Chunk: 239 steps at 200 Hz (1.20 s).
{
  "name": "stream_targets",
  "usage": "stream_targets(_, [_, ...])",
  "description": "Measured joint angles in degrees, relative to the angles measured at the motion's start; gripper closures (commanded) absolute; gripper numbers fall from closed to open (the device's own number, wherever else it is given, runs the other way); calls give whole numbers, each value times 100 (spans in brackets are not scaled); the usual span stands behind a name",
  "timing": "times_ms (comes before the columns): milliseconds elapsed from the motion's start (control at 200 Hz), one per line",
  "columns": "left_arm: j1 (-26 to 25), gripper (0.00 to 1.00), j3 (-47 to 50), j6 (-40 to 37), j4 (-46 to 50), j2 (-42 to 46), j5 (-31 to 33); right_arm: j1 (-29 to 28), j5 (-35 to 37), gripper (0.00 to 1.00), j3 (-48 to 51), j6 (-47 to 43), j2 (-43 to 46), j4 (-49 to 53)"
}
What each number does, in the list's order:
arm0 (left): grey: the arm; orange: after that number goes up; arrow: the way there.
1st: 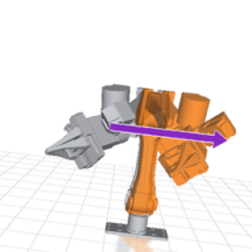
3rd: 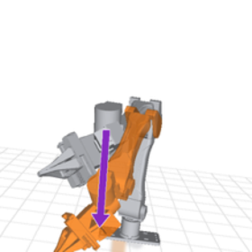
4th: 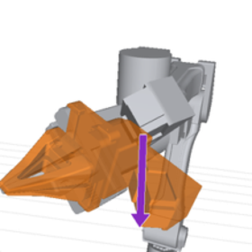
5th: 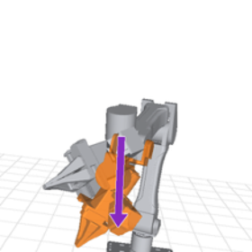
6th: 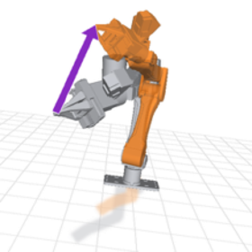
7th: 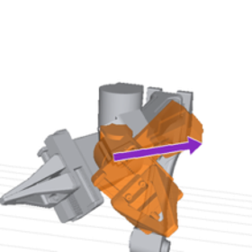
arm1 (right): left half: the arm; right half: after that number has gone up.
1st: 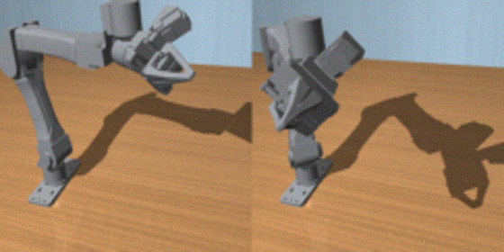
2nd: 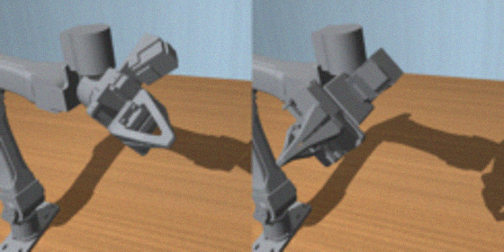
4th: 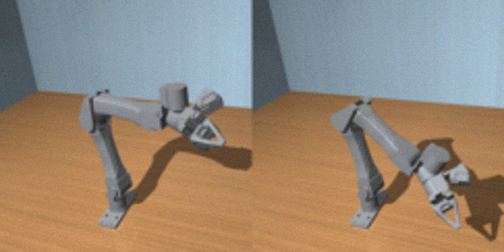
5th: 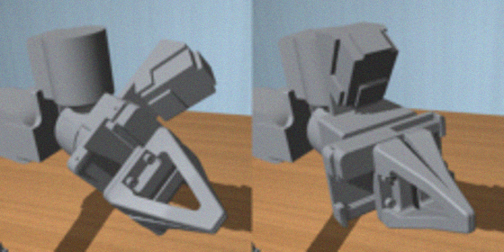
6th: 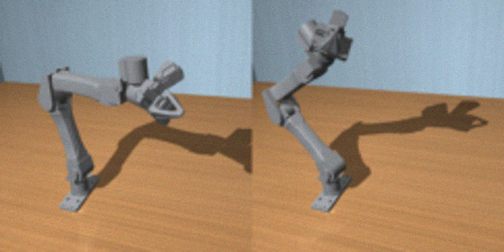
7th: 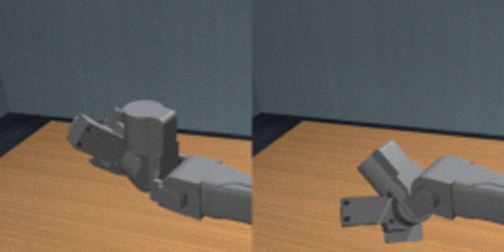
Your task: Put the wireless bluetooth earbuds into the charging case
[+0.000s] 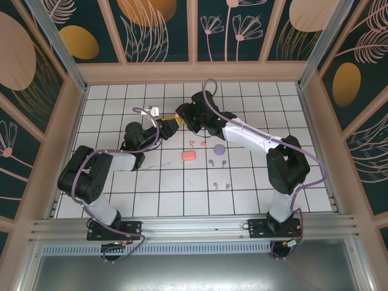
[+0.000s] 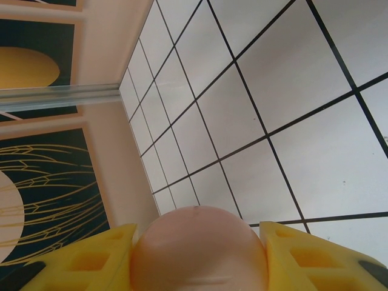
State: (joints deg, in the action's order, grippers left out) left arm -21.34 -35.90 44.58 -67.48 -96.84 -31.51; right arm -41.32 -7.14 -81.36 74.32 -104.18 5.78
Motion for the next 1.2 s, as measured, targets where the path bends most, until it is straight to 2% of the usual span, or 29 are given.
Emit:
stream_targets(641, [-42,66,-131,0,-2,-249,26,-74,20,67,-87,24,-24,-7])
stream_targets(731, [-42,72,-131,-15,0,-251,28,-74,26,67,-87,50,-24,-4])
stream_targets(921, [-42,78,-149,-109,0,-256,55,-76,105,67,-87,109,-24,-7])
stream_targets(1071, [-44,86,-151,-136,0,-256,68,-79,109,67,-87,109,-24,-28])
stream_targets(1196, [-44,100,-155,-151,-2,-256,83,-79,109,67,-87,109,-24,-42])
